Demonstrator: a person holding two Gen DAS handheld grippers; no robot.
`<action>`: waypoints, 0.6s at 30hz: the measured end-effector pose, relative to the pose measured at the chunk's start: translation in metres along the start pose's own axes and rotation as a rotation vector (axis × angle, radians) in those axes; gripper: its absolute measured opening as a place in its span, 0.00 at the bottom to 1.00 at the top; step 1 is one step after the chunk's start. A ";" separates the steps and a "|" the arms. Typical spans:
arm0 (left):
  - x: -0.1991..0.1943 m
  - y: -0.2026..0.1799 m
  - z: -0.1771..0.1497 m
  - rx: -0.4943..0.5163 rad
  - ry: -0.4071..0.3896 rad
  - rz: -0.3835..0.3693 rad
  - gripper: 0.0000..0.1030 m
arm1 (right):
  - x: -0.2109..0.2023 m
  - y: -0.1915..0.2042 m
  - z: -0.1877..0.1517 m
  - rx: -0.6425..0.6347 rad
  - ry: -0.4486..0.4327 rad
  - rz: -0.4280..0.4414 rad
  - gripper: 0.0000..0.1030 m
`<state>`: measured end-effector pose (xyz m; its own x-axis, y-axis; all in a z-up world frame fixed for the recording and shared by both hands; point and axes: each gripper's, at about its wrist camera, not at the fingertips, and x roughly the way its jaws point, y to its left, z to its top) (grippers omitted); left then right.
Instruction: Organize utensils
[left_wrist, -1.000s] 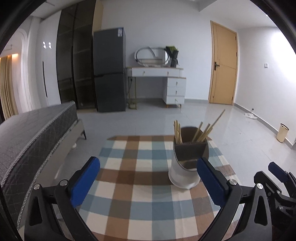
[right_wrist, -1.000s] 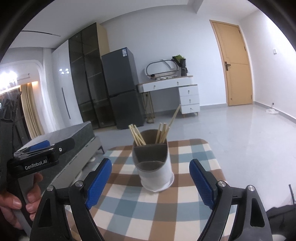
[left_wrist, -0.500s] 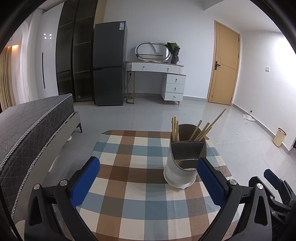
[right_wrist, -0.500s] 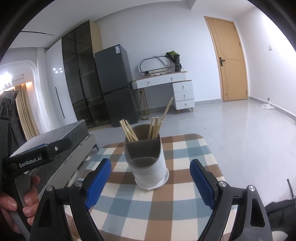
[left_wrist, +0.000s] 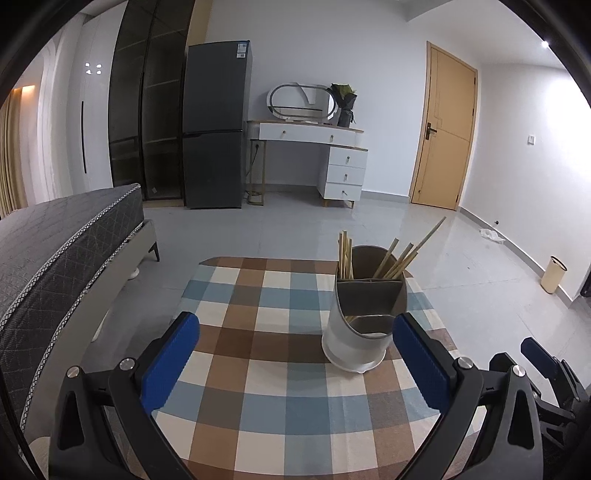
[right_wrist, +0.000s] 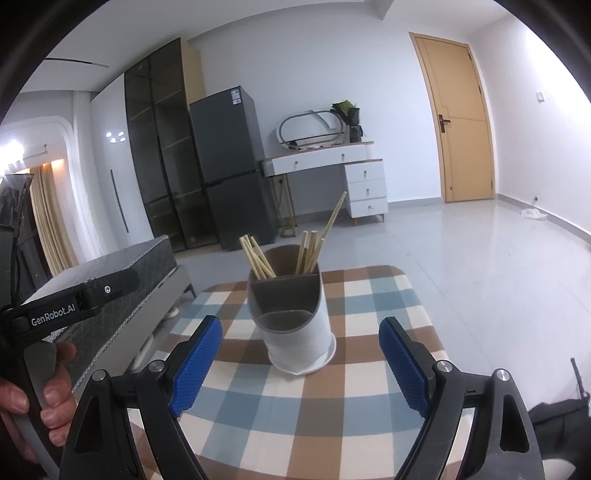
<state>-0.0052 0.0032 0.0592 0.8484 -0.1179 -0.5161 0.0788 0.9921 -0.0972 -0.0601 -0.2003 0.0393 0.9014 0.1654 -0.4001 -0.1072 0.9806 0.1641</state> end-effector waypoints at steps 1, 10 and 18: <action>0.000 0.000 0.000 0.001 -0.001 0.003 0.99 | 0.000 0.000 0.000 0.000 0.000 0.000 0.85; 0.002 0.000 0.001 0.003 0.005 0.040 0.99 | -0.001 -0.001 -0.001 -0.006 -0.005 -0.012 0.85; 0.002 0.001 0.000 0.000 -0.002 0.049 0.99 | -0.002 -0.001 0.000 -0.013 -0.006 -0.012 0.85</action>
<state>-0.0032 0.0037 0.0578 0.8524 -0.0690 -0.5184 0.0369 0.9967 -0.0719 -0.0619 -0.2017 0.0400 0.9053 0.1533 -0.3962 -0.1019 0.9837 0.1479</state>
